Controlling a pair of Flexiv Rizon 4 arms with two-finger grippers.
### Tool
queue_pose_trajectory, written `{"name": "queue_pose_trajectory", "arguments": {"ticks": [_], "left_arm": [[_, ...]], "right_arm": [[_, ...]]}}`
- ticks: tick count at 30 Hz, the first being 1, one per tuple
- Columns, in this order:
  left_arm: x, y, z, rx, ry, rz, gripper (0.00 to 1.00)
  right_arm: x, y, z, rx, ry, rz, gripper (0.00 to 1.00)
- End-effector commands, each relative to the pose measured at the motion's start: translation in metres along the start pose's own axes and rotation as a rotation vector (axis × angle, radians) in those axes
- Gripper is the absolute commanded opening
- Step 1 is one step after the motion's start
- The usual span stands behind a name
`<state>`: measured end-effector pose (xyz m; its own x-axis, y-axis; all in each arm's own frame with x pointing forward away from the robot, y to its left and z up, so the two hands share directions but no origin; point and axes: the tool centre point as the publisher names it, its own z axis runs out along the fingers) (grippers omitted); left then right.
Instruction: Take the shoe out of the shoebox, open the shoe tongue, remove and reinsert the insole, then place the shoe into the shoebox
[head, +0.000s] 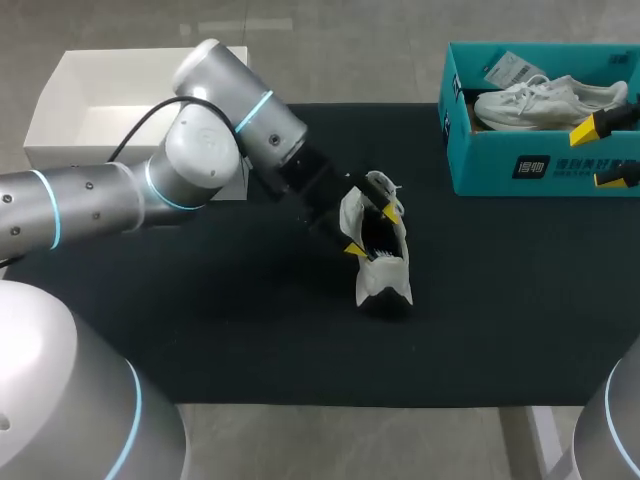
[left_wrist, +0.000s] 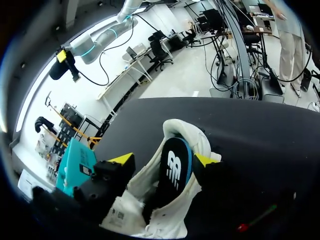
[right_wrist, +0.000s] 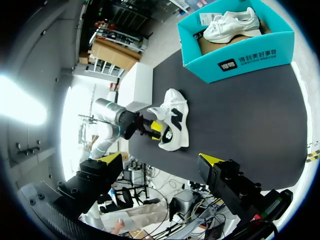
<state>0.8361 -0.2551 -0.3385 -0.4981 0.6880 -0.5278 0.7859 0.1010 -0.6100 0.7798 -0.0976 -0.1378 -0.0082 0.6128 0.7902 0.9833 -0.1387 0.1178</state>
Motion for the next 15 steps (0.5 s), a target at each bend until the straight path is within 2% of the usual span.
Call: {"name": "queue_pose_trajectory", "arguments": {"ticks": [1,5,7,9,11,15], "left_arm": [[-0.009,0.003,-0.004,-0.008,0.039,0.019,0.0],[-0.016,0.003,-0.008,-0.021,0.103,0.06,0.0],[-0.017,0.003,-0.011,0.029,0.183,0.093,0.0],[-0.019,0.001,-0.015,0.054,0.299,0.134,0.0],[-0.022,0.0,-0.018,0.04,0.409,0.17,0.0],[-0.023,-0.008,-0.024,0.126,0.627,0.232,0.0]], "right_arm": [[0.0,0.0,0.0,-0.001,-0.002,0.001,1.0],[0.0,0.0,0.0,-0.001,-0.002,0.001,1.0],[0.0,0.0,0.0,-0.001,-0.002,0.001,1.0],[0.0,0.0,0.0,-0.001,-0.002,0.001,1.0],[0.0,0.0,0.0,-0.001,-0.002,0.001,1.0],[0.0,0.0,0.0,-0.001,-0.002,0.001,1.0]]}}
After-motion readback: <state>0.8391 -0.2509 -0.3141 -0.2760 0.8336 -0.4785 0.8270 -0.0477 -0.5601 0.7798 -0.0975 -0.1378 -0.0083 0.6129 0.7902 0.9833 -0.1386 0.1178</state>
